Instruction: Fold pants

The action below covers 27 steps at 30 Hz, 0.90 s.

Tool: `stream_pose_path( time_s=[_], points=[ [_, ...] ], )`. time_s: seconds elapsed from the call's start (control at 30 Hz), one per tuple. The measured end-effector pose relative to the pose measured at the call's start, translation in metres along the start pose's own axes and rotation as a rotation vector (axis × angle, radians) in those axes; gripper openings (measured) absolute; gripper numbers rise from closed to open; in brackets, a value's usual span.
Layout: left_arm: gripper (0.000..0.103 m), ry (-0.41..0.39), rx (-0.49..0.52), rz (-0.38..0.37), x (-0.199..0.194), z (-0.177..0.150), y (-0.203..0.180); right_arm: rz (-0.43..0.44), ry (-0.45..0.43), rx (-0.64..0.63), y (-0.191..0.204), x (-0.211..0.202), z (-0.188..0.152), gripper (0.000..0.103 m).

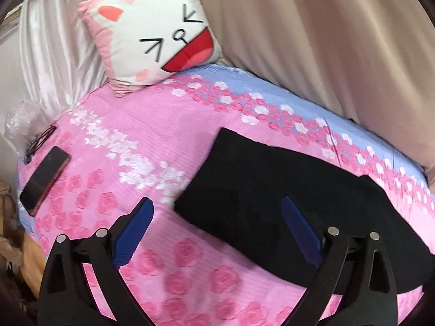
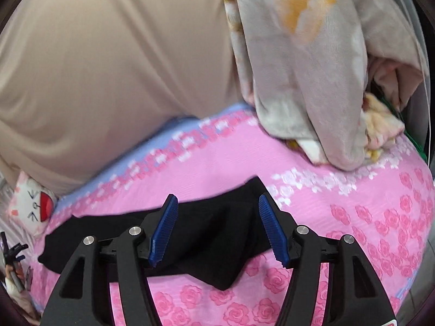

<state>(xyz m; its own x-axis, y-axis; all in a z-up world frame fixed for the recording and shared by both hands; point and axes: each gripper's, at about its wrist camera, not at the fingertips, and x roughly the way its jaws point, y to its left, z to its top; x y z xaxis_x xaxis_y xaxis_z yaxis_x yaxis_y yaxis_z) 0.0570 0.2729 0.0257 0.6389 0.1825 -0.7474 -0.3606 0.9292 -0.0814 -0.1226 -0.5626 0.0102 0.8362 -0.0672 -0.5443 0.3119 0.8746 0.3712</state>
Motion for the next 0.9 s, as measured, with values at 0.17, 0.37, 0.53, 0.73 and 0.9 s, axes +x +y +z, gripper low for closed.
stream_pose_path(
  time_s=[0.17, 0.37, 0.53, 0.73, 0.9],
  points=[
    [0.093, 0.096, 0.032, -0.052, 0.022, -0.019, -0.029, 0.010, 0.103, 0.138, -0.017, 0.020, -0.008, 0.061],
    [0.093, 0.082, 0.153, -0.075, 0.024, -0.026, -0.081, -0.022, 0.198, 0.074, -0.006, 0.064, -0.010, 0.007],
    [0.094, 0.089, 0.190, -0.094, 0.025, -0.030, -0.109, 0.061, -0.162, -0.178, 0.053, -0.015, 0.032, 0.009],
    [0.094, 0.120, 0.222, -0.061, 0.034, -0.052, -0.107, -0.340, 0.036, -0.187, -0.020, -0.017, -0.031, 0.059],
    [0.094, 0.117, 0.258, -0.083, 0.034, -0.044, -0.131, -0.198, 0.004, 0.127, -0.061, -0.051, -0.046, 0.059]
  ],
)
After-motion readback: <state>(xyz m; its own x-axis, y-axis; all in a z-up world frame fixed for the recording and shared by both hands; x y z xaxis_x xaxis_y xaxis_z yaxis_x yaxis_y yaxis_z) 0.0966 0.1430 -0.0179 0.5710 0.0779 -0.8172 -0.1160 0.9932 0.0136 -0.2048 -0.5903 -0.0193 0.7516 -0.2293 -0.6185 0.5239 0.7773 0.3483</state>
